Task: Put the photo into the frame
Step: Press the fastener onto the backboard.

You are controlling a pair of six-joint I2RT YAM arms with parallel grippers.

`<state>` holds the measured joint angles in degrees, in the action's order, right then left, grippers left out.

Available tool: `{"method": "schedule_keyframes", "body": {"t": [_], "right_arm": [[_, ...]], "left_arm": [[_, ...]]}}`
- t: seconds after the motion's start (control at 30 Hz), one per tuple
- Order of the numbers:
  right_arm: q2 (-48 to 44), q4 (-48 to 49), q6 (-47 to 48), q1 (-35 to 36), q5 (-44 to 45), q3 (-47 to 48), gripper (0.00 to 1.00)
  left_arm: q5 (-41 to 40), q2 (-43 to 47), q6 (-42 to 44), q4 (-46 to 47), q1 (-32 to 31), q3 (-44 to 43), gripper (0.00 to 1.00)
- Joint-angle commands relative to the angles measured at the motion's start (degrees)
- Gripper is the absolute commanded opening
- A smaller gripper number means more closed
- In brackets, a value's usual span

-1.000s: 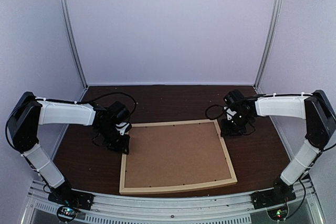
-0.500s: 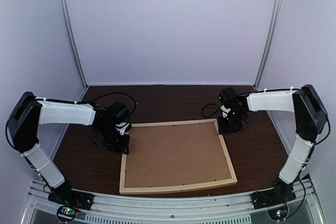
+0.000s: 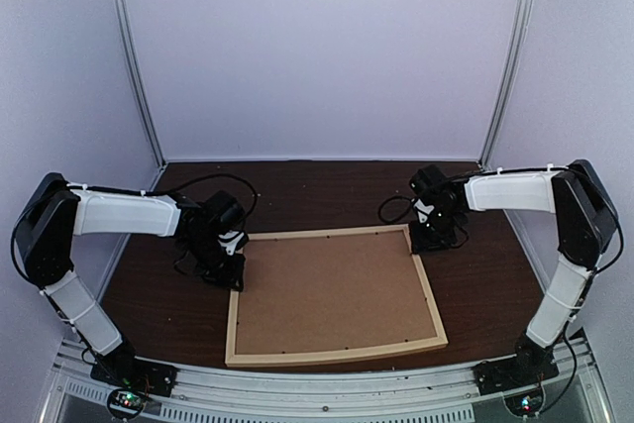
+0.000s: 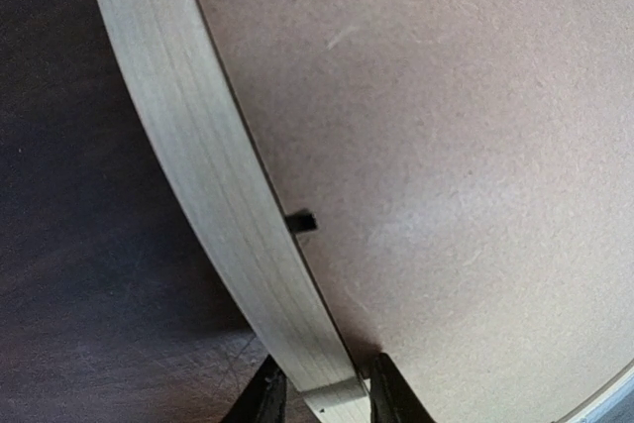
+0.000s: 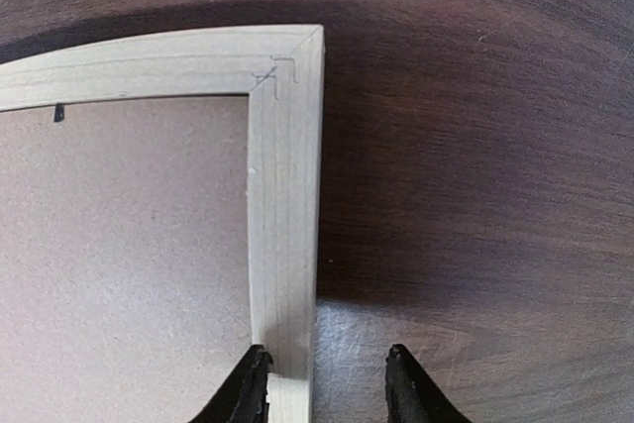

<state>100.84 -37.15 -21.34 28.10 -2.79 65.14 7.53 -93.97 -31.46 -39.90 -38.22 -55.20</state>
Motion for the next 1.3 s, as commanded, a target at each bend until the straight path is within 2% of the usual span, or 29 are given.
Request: {"method": "schedule_keyframes", "body": {"t": [0.0,1.27], "right_arm": [[1.37,-1.00,-0.78,1.45,-0.80,0.40,0.40],[6.52,0.55,-3.75,8.11,-1.58,2.43,0.39]], "left_arm": [[1.82,-2.15,0.62,3.64,-0.28,-0.01,0.31],[2.33,-2.35,0.89,4.13,-0.28,0.71,0.31]]}}
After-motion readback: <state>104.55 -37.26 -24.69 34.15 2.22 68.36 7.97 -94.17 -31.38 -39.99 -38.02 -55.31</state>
